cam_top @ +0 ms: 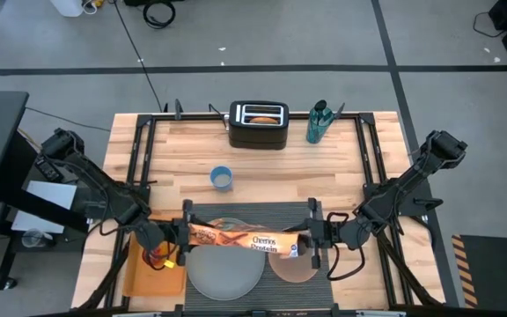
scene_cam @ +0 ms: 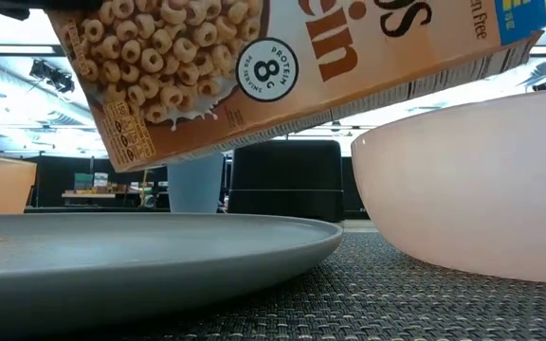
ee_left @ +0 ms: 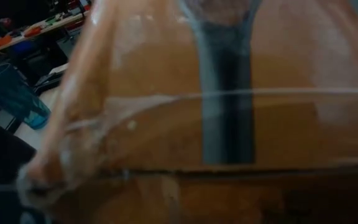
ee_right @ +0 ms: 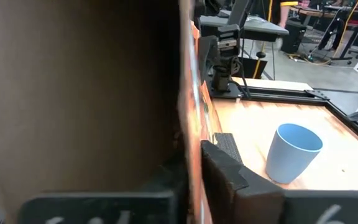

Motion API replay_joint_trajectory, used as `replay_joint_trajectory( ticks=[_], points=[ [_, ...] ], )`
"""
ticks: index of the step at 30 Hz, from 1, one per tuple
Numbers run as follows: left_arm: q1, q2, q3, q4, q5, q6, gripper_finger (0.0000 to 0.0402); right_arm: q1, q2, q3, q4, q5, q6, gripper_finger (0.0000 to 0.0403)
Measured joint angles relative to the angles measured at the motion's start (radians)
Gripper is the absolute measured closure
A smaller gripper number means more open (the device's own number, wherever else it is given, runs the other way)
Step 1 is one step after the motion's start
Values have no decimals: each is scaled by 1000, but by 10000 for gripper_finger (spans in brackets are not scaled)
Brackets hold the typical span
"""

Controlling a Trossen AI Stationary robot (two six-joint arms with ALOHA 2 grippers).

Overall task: Arrange a breakfast setting
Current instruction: Pour the cereal from the cereal box into the light orange bowl

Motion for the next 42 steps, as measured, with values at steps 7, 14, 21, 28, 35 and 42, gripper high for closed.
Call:
replay_joint_trajectory(
  ticks=[7, 14, 21, 28, 35, 42],
  points=[
    [0, -48, 0, -6, 2, -30, 225, 41, -67, 0, -89, 9, 41, 287],
    [16, -58, 53, -142, 93, -139, 226, 95, -164, 0, -223, 76, 120, 252],
    [94, -56, 247, -476, 250, -268, 227, 161, -242, 0, -299, 79, 160, 252],
    [176, -56, 366, -612, 410, -331, 227, 260, -317, 0, -432, 133, 254, 252],
    [291, 43, 509, -745, 564, -369, 228, 307, -345, 0, -523, 136, 337, 252],
    [357, 205, 734, -967, 668, -352, 228, 346, -341, 0, -529, 141, 352, 252]
  ],
)
